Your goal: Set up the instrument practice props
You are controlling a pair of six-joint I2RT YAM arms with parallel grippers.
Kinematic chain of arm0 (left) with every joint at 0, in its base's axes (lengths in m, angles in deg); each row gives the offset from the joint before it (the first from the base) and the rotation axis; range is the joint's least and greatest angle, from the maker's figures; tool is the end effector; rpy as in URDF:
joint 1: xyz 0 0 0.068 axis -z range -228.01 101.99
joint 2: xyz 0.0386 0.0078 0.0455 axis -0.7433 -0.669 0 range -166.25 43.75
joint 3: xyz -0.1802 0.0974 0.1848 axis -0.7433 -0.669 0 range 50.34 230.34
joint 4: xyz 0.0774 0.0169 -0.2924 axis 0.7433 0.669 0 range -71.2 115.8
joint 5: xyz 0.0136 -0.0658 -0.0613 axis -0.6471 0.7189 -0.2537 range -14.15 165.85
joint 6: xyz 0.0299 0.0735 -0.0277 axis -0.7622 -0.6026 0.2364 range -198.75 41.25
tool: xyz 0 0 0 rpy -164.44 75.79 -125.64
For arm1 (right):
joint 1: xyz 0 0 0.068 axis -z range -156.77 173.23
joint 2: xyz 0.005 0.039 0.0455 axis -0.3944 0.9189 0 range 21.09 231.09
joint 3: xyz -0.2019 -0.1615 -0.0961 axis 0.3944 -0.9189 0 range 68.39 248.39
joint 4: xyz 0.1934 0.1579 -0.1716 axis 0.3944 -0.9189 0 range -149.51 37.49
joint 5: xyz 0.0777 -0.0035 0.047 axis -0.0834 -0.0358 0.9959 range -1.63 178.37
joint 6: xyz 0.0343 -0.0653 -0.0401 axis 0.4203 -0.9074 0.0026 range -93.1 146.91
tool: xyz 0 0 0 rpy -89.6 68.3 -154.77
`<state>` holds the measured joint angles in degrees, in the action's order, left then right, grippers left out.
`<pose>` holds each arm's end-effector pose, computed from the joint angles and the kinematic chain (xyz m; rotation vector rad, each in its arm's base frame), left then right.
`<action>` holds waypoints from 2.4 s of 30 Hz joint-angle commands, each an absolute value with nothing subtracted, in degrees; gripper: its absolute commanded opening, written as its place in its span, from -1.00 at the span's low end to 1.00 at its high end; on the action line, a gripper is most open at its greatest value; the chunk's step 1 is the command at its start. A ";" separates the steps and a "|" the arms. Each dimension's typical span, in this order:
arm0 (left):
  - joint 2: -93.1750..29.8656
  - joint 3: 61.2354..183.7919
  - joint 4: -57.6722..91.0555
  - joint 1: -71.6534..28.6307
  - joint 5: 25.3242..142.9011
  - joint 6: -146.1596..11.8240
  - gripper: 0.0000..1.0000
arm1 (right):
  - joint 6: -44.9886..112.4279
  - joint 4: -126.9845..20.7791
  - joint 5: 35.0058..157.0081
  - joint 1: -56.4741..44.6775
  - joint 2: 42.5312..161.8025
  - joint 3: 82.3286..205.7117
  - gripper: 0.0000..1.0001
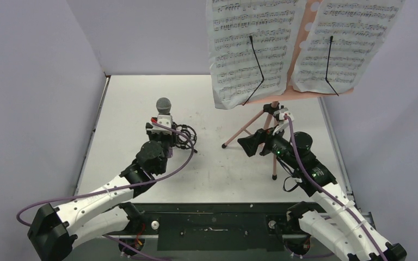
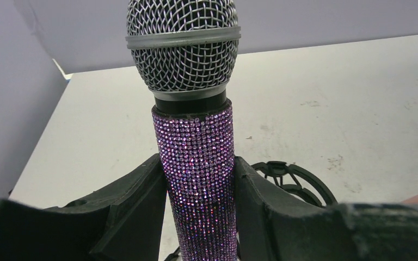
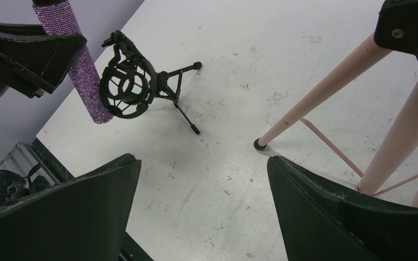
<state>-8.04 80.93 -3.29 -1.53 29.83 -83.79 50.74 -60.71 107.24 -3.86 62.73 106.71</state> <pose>0.2250 -0.1600 0.2769 0.0661 1.5591 0.0544 0.2143 0.1364 0.3055 -0.3020 1.8328 0.9226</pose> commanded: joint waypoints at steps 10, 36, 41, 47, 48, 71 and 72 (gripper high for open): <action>-19.51 89.92 -16.86 -0.30 36.11 -80.76 -1.00 | 48.82 -61.27 105.87 -4.13 60.45 107.23 0.79; -8.95 82.25 -14.40 0.75 71.21 -70.89 -1.00 | 48.90 -60.28 108.30 -4.19 61.64 107.68 0.80; -7.76 77.57 -17.44 0.78 80.92 -67.18 -1.00 | 49.45 -57.25 113.12 -4.17 62.09 107.15 0.80; -10.29 73.47 -26.61 1.03 90.11 -63.42 -1.00 | 50.78 -50.33 122.65 -4.26 62.84 106.43 0.86; -11.07 73.60 -27.50 1.21 91.55 -62.81 -1.00 | 51.05 -49.48 123.96 -4.25 63.03 106.29 0.88; -23.95 79.59 -35.18 6.47 94.03 -59.94 -1.00 | 47.48 -46.52 124.84 -17.24 68.39 108.26 0.04; -23.59 79.15 -35.09 6.47 93.47 -60.20 -1.00 | 47.12 -47.14 123.79 -17.32 68.22 108.35 0.07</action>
